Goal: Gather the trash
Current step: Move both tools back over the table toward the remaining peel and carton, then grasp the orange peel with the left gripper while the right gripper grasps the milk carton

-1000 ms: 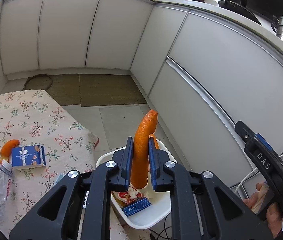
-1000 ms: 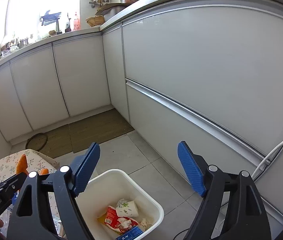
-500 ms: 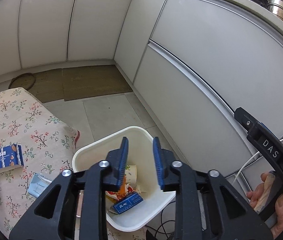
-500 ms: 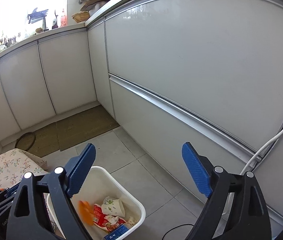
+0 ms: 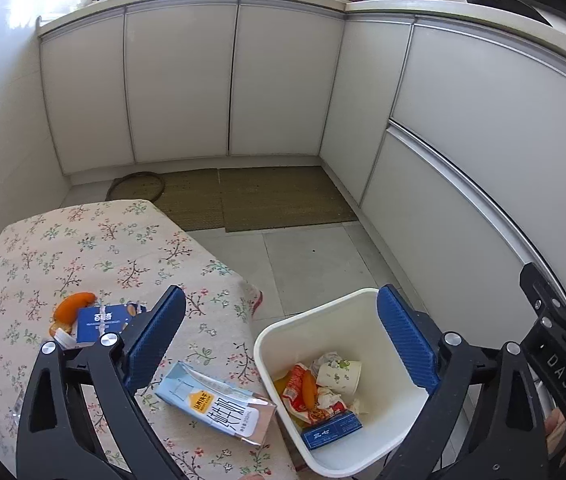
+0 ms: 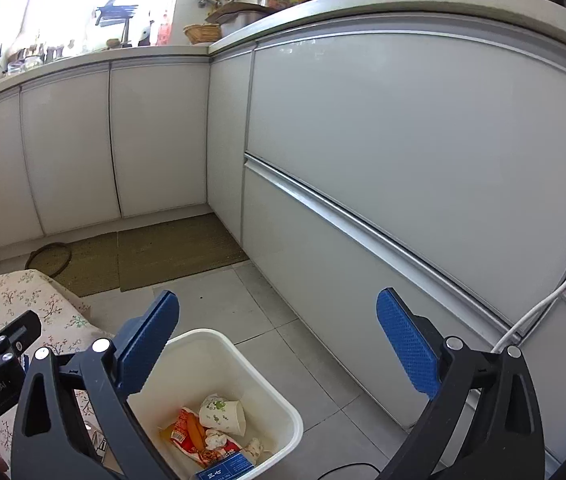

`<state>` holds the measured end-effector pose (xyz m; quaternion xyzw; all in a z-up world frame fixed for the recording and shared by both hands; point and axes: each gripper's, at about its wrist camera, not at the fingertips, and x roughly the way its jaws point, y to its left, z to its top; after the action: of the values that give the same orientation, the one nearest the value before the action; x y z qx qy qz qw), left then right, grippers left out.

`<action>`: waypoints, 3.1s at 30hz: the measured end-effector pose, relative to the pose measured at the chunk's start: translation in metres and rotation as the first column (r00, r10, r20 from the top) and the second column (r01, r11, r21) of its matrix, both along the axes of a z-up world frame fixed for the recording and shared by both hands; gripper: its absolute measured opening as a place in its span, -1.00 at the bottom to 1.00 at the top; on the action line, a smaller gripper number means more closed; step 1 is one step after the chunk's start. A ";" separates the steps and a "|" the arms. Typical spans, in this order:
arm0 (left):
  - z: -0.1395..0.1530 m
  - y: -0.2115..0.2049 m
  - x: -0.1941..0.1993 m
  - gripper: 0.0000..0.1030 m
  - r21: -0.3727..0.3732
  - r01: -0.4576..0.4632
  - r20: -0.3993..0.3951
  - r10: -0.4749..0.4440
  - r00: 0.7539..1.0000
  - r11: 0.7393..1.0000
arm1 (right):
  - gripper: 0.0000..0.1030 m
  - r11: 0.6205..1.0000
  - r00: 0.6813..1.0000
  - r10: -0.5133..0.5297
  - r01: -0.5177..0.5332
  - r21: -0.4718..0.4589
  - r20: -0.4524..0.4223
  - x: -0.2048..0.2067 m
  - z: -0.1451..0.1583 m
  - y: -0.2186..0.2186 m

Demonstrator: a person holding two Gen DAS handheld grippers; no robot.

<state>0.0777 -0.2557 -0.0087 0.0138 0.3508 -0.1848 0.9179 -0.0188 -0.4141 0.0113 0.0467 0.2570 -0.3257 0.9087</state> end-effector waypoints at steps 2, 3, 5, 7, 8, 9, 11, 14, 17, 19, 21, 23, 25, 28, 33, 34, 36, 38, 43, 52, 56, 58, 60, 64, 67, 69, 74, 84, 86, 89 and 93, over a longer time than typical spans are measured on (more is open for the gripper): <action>0.001 0.008 0.001 0.83 0.002 -0.022 0.000 0.022 1.000 1.000 | 0.87 1.000 1.000 0.022 -0.022 -0.012 -0.004 0.004 0.000 0.011; 0.001 0.013 0.002 0.83 0.003 -0.032 0.000 0.032 1.000 0.999 | 0.87 0.999 1.000 0.030 -0.030 -0.019 -0.004 0.006 0.001 0.016; 0.003 0.023 0.002 0.83 0.007 -0.048 -0.001 0.048 0.999 0.999 | 0.87 0.998 0.999 0.048 -0.048 -0.026 -0.005 0.011 0.002 0.024; 0.003 0.034 0.005 0.83 0.010 -0.069 -0.002 0.069 0.998 0.998 | 0.87 0.997 0.998 0.067 -0.067 -0.026 -0.007 0.016 0.003 0.032; 0.003 0.040 0.006 0.83 0.012 -0.082 -0.004 0.082 0.997 0.997 | 0.87 0.997 0.997 0.079 -0.079 -0.025 -0.010 0.019 0.003 0.038; 0.003 0.046 0.007 0.84 0.014 -0.093 -0.007 0.093 0.996 0.996 | 0.87 0.996 0.996 0.089 -0.090 -0.025 -0.013 0.021 0.003 0.042; 0.003 0.060 0.011 0.84 0.016 -0.121 -0.013 0.122 0.992 0.992 | 0.87 0.993 0.993 0.114 -0.115 -0.024 -0.021 0.028 0.002 0.052; 0.004 0.080 0.014 0.84 0.020 -0.157 -0.014 0.158 0.987 0.987 | 0.87 0.987 0.987 0.158 -0.159 -0.029 -0.041 0.039 -0.001 0.069; 0.002 0.100 0.019 0.84 0.021 -0.196 -0.027 0.196 0.980 0.980 | 0.87 0.978 0.977 0.203 -0.205 -0.039 -0.061 0.049 -0.005 0.089; 0.001 0.113 0.021 0.84 0.024 -0.221 -0.034 0.222 0.975 0.975 | 0.87 0.972 0.972 0.226 -0.229 -0.044 -0.070 0.056 -0.007 0.101; -0.001 0.127 0.024 0.84 0.026 -0.247 -0.042 0.248 0.968 0.969 | 0.87 0.968 0.967 0.243 -0.247 -0.045 -0.075 0.062 -0.007 0.111; -0.002 0.140 0.026 0.84 0.030 -0.268 -0.050 0.270 0.962 0.963 | 0.87 0.963 0.961 0.264 -0.268 -0.042 -0.080 0.068 -0.008 0.121; -0.004 0.154 0.028 0.84 0.038 -0.290 -0.065 0.292 0.954 0.956 | 0.87 0.955 0.953 0.289 -0.293 -0.037 -0.089 0.075 -0.009 0.134; -0.009 0.174 0.032 0.84 0.051 -0.317 -0.089 0.320 0.943 0.947 | 0.87 0.944 0.940 0.324 -0.329 -0.032 -0.103 0.084 -0.013 0.152; -0.021 0.209 0.040 0.84 0.058 -0.367 -0.132 0.371 0.919 0.929 | 0.87 0.917 0.910 0.393 -0.398 -0.012 -0.132 0.102 -0.020 0.187; -0.023 0.217 0.043 0.84 0.055 -0.377 -0.142 0.381 0.914 0.924 | 0.87 0.911 0.903 0.407 -0.411 -0.006 -0.140 0.106 -0.022 0.194; -0.029 0.229 0.048 0.84 0.052 -0.390 -0.159 0.393 0.906 0.919 | 0.87 0.902 0.892 0.426 -0.431 0.001 -0.154 0.113 -0.025 0.206; -0.036 0.240 0.058 0.84 0.046 -0.393 -0.191 0.394 0.899 0.918 | 0.87 0.895 0.883 0.440 -0.445 0.007 -0.163 0.119 -0.029 0.216; -0.061 0.254 0.098 0.76 0.033 -0.335 -0.329 0.327 0.886 0.942 | 0.87 0.881 0.860 0.470 -0.471 0.049 -0.199 0.134 -0.040 0.232; -0.114 0.248 0.159 0.38 0.085 -0.238 -0.471 0.249 0.846 0.968 | 0.87 0.855 0.810 0.512 -0.514 0.077 -0.286 0.157 -0.057 0.244; -0.126 0.232 0.172 0.21 0.130 -0.172 -0.484 0.214 0.849 0.977 | 0.87 0.836 0.771 0.538 -0.541 0.096 -0.342 0.166 -0.066 0.245; -0.131 0.225 0.176 0.16 0.152 -0.127 -0.494 0.186 0.849 0.980 | 0.87 0.810 0.727 0.576 -0.571 0.135 -0.373 0.171 -0.073 0.246; -0.138 0.221 0.180 0.04 0.184 -0.096 -0.499 0.178 0.848 0.978 | 0.87 0.781 0.681 0.610 -0.603 0.163 -0.405 0.173 -0.078 0.246; -0.150 0.229 0.183 -0.24 0.141 -0.100 -0.530 0.160 0.833 0.985 | 0.87 0.704 0.557 0.683 -0.674 0.224 -0.472 0.172 -0.093 0.243; -0.147 0.236 0.180 -0.52 0.101 -0.110 -0.543 0.147 0.827 0.989 | 0.87 0.642 0.458 0.725 -0.720 0.264 -0.513 0.164 -0.105 0.238; -0.140 0.243 0.176 -0.71 0.099 -0.133 -0.531 0.166 0.831 0.986 | 0.87 0.607 0.402 0.741 -0.743 0.282 -0.537 0.158 -0.112 0.233; -0.104 0.263 0.159 -0.76 0.057 -0.208 -0.464 0.210 0.860 0.977 | 0.87 0.565 0.319 0.743 -0.769 0.297 -0.588 0.141 -0.127 0.214; -0.024 0.263 0.101 -0.76 -0.031 -0.188 -0.345 0.166 0.924 0.982 | 0.87 0.478 0.203 0.795 -0.790 0.384 -0.572 0.127 -0.157 0.198; -0.015 0.255 0.084 -0.76 -0.028 -0.168 -0.320 0.151 0.935 0.985 | 0.87 0.466 0.190 0.797 -0.797 0.385 -0.573 0.127 -0.162 0.201; -0.004 0.256 0.060 -0.76 -0.056 -0.153 -0.303 0.129 0.944 0.987 | 0.85 0.448 0.167 0.812 -0.793 0.414 -0.560 0.134 -0.171 0.204; -0.001 0.260 0.039 -0.76 -0.099 -0.154 -0.299 0.118 0.947 0.983 | 0.29 0.449 0.143 0.820 -0.761 0.467 -0.555 0.142 -0.184 0.209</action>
<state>0.1165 0.0043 -0.0097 -0.0934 0.4705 -0.1421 0.8659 0.1230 -0.2049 -0.1723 -0.1937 0.5877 0.2209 0.7538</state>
